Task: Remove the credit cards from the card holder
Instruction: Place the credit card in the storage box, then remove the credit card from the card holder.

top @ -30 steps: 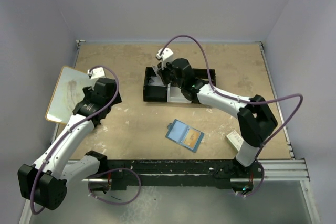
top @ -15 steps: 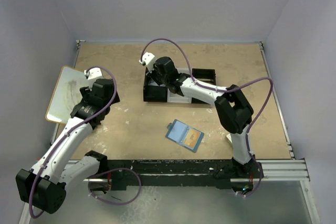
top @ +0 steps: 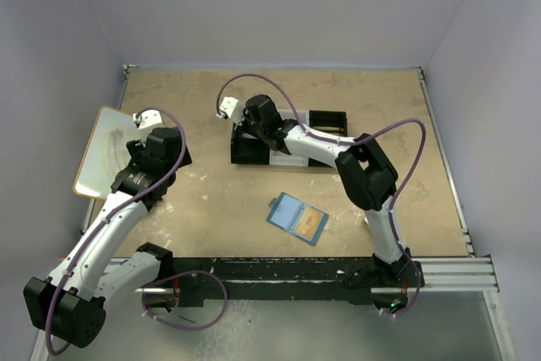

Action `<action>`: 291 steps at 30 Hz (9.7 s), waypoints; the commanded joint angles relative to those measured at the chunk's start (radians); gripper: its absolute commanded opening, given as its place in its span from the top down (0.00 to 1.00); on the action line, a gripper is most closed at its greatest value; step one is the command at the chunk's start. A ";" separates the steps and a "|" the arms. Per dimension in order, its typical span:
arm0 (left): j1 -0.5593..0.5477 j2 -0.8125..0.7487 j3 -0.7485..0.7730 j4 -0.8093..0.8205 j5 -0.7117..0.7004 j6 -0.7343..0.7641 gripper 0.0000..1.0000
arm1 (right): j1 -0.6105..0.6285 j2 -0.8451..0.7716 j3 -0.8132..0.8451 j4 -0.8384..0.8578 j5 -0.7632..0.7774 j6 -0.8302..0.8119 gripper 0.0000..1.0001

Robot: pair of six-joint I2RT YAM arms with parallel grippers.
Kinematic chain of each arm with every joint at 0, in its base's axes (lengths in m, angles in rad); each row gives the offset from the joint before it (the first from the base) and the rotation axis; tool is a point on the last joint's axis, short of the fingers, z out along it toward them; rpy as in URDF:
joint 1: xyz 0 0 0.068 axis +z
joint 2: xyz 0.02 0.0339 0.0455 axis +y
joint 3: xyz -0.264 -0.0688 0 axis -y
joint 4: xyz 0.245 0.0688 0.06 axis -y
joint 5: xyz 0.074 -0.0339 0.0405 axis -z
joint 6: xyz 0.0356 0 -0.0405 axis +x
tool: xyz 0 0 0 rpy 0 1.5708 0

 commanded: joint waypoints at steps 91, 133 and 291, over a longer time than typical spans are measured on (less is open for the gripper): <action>0.006 0.004 -0.006 0.044 0.032 0.009 0.21 | -0.017 -0.361 -0.191 0.119 0.105 0.440 0.57; 0.006 0.021 -0.018 0.067 0.127 0.031 0.21 | -0.022 -1.081 -1.179 -0.289 -0.068 1.663 0.55; -0.659 0.440 -0.156 0.503 0.432 -0.544 0.67 | -0.101 -1.088 -1.375 0.265 -0.475 1.600 0.72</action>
